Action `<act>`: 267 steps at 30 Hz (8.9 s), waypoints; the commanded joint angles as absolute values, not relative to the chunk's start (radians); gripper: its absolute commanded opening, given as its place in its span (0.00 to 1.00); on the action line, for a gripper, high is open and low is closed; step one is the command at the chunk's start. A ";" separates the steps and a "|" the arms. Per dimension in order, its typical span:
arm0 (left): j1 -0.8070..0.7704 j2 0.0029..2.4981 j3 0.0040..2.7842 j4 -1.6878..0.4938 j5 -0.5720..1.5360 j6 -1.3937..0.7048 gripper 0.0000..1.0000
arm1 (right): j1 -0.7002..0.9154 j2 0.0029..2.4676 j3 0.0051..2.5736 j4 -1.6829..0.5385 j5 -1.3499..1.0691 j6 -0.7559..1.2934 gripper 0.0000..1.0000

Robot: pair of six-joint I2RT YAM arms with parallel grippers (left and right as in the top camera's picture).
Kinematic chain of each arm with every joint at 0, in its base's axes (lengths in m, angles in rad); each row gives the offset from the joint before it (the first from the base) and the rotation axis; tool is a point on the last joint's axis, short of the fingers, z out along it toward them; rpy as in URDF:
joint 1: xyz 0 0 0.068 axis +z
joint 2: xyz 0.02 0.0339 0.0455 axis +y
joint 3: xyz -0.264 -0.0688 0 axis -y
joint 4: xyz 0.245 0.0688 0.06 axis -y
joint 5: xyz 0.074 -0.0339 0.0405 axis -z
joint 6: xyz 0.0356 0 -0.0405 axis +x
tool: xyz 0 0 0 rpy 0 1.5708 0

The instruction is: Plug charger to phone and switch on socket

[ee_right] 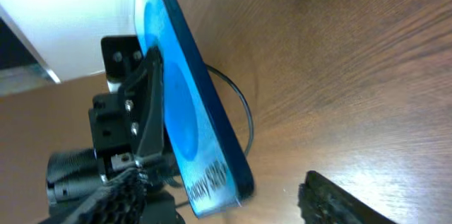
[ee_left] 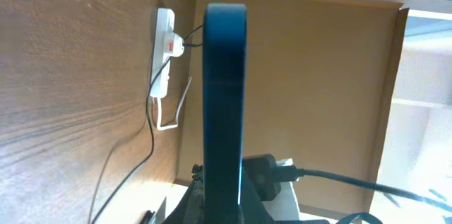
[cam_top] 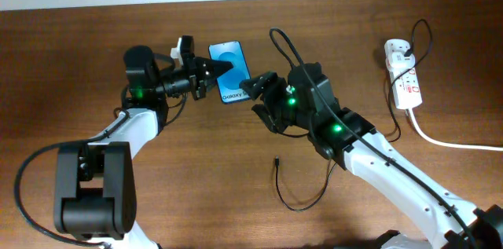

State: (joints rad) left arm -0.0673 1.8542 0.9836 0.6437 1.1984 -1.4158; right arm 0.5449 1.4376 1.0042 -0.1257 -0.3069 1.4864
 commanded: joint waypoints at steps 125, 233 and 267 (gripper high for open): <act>-0.053 1.850 0.993 0.568 1.238 -1.496 0.00 | 0.593 1.450 1.016 -0.590 -0.094 1.299 0.57; 0.019 1.849 0.993 0.506 1.422 -1.457 0.00 | 0.562 1.450 1.016 -0.962 -0.017 1.137 0.98; 0.018 1.850 0.993 0.507 1.467 -1.555 0.00 | 0.562 1.450 1.016 -0.962 -0.017 1.137 0.99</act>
State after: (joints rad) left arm 0.0135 1.8782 0.9684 0.5007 1.4372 -1.5524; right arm 0.5690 1.4563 1.0149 -0.9615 -0.0410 1.1435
